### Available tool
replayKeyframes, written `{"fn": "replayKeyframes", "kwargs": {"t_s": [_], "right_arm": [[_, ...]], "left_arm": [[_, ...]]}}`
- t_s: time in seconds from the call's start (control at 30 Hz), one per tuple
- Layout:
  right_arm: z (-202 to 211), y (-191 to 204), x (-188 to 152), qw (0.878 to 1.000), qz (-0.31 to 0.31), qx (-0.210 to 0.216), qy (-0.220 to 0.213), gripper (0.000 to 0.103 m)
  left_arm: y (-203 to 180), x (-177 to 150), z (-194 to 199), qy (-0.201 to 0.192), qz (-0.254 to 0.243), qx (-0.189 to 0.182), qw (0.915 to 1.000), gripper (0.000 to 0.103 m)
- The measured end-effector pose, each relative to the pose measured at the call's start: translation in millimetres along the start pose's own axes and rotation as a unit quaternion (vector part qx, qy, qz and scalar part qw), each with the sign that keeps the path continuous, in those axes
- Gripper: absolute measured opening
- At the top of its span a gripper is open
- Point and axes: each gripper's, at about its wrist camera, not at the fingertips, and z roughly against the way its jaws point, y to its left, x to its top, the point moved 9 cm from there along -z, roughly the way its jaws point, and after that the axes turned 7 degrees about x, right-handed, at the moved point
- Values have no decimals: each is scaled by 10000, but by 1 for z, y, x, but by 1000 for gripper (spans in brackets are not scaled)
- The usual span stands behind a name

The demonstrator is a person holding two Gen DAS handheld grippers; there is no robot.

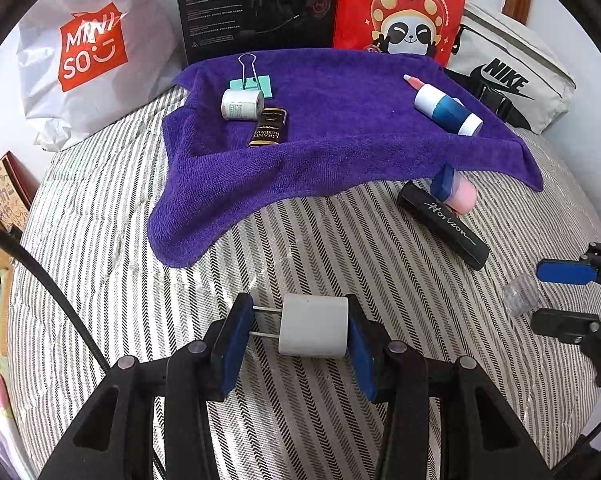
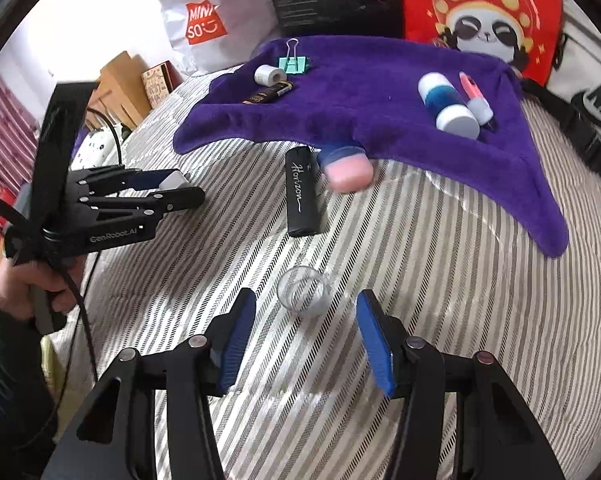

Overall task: Organize rigid objects
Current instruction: 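Grasp the clear plastic cup with the right tool while the left holds the charger, then release the clear cup beside the pen with the right tool while the left carries the charger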

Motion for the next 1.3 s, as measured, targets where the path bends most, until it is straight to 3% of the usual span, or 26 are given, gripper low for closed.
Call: {"fn": "replayKeyframes", "kwargs": {"t_s": [0.13, 0.27, 0.33, 0.4, 0.5, 0.77, 1.1, 1.3], "right_arm": [[-12, 1, 0, 9999, 76, -97, 34, 43], [-18, 3, 0, 9987, 367, -367, -21, 39], [-20, 5, 2, 9956, 660, -651, -108, 26], [-19, 4, 1, 9939, 809, -745, -120, 26], [-9, -3, 3, 9958, 603, -676, -164, 26], [6, -40, -8, 9942, 284, -1039, -25, 26], [10, -47, -8, 9977, 50, -666, -80, 26], [24, -53, 8, 9985, -54, -495, -243, 26]], "left_arm": [[1, -1, 1, 2, 5, -6, 10000, 43], [0, -1, 0, 4, 24, -8, 10000, 43], [0, 0, 0, -10, 7, -2, 10000, 43], [0, 0, 1, -16, 44, -10, 10000, 43], [0, 0, 1, -21, 54, 10, 10000, 43], [-1, 0, 1, -29, 97, 85, 9999, 43], [4, 1, 0, 201, 280, -63, 9994, 43], [9, 3, 10, 135, 462, -135, 9987, 43]]}}
